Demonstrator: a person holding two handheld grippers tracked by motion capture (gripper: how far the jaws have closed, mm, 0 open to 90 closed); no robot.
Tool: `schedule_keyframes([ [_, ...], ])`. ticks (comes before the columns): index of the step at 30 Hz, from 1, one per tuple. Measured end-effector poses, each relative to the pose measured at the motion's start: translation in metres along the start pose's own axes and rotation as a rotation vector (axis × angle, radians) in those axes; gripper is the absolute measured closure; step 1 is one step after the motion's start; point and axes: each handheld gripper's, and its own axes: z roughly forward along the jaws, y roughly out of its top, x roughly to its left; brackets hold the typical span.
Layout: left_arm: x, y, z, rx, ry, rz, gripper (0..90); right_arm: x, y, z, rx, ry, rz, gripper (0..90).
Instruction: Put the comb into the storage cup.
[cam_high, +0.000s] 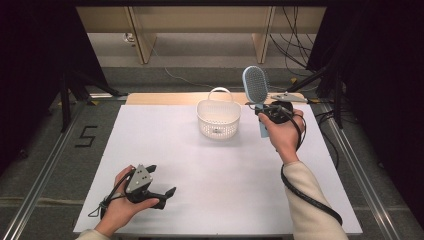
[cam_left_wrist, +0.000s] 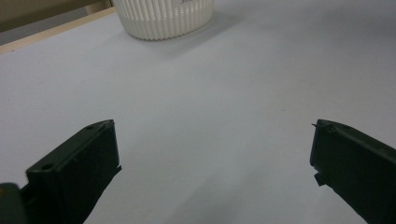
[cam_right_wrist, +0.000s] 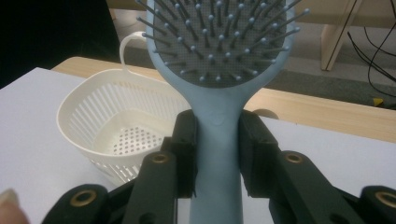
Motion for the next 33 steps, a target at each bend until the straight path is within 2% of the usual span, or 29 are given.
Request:
schedule_keyframes([
  [33,0.000,0.000,0.000,0.001,-0.001,0.001,0.7,0.011,0.015,0.005,-0.023,0.013,-0.009,70.7],
])
